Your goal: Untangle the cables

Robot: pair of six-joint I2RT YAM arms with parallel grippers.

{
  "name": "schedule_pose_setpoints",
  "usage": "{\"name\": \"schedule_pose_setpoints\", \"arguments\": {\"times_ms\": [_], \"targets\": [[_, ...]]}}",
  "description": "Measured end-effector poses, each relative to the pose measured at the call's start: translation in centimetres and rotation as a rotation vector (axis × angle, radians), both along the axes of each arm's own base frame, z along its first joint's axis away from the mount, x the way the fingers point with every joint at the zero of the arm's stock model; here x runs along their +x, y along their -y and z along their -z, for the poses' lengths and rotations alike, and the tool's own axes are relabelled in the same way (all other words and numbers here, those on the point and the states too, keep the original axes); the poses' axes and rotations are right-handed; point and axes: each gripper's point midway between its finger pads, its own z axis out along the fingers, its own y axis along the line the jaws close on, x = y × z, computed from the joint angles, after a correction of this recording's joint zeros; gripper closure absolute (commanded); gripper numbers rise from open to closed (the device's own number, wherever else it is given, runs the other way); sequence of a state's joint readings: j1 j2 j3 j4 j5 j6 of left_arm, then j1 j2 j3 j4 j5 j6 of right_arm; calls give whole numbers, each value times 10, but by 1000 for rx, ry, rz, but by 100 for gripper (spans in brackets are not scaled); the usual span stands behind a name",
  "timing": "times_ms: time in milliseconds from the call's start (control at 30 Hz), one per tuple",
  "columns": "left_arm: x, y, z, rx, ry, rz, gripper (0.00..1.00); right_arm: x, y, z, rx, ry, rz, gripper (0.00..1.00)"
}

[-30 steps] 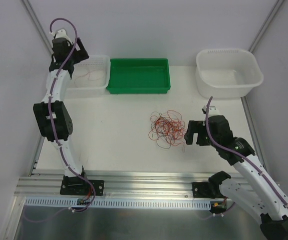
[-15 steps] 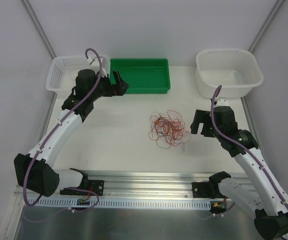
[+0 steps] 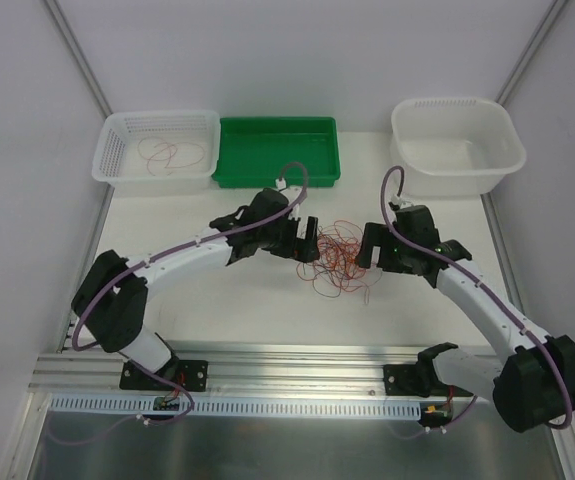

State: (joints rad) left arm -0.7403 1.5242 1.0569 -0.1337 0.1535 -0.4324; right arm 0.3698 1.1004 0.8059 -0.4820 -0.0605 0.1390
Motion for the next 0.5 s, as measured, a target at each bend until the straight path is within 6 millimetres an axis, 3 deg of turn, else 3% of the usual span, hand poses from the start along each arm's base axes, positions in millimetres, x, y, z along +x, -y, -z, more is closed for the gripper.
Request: {"name": "schedule_pose_setpoints", "arguments": {"times_ms": [167,333,400,433,500], "targets": [[7,30,18,35,-5,21,16,1,-11,33,26,-74,-16,9],[14,32,55,115,-35,-28,34,9,-26,49,55,-98,-40,18],[16,29,70,148,-51,-47,49,9,-34,55,57,-106,-59,25],[17,28,76,162,-56,-55,55,9,-37,58,56,-110,-68,34],[19,24,84,184,-58,-75,77,9,-43,62,59,-115,-80,44]]}}
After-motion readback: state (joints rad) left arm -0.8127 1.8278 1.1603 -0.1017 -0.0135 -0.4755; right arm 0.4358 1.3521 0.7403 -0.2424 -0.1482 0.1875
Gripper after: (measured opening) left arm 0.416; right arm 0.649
